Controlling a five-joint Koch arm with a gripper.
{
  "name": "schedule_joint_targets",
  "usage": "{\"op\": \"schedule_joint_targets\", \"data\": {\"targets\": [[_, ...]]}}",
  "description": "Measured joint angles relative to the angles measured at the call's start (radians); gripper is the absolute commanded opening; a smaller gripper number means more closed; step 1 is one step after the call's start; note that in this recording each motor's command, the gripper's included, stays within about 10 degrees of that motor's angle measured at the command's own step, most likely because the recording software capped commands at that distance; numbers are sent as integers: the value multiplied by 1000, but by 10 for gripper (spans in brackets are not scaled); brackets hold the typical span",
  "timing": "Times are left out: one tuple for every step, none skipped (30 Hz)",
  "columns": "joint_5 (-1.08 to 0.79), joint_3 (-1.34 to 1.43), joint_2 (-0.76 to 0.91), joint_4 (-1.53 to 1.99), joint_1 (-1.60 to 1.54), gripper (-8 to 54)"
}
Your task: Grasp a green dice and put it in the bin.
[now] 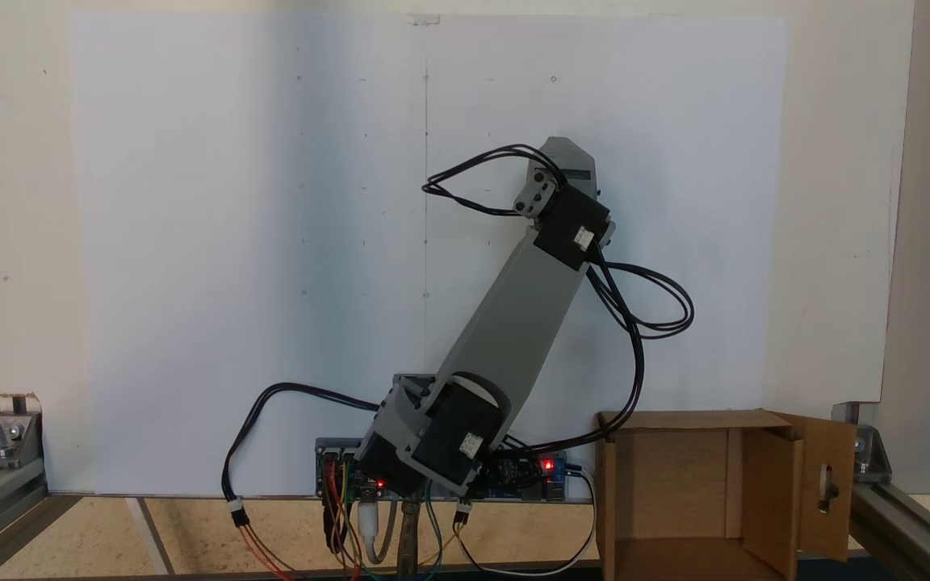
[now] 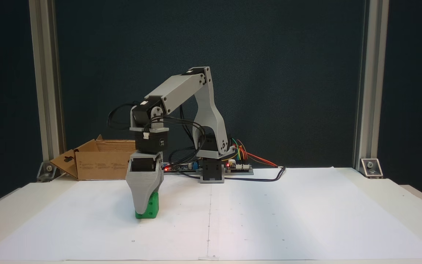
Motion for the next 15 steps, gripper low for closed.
{"op": "schedule_joint_targets", "data": {"targets": [[0, 0, -3, -3, -2, 428], [0, 0, -5, -5, -2, 423], [0, 0, -6, -8, -2, 421], [0, 0, -5, -9, -2, 420], [0, 0, -5, -9, -2, 420], [0, 0, -5, -9, -2, 420], [0, 0, -6, -9, -2, 419], [0, 0, -5, -9, -2, 415], [0, 0, -5, -9, -2, 415], [0, 0, -5, -9, -2, 415], [0, 0, -6, -11, -2, 414], [0, 0, -6, -14, -2, 414], [0, 0, -6, -17, -2, 414], [0, 0, -11, -18, -3, 414], [0, 0, -20, -21, -3, 414]]}}
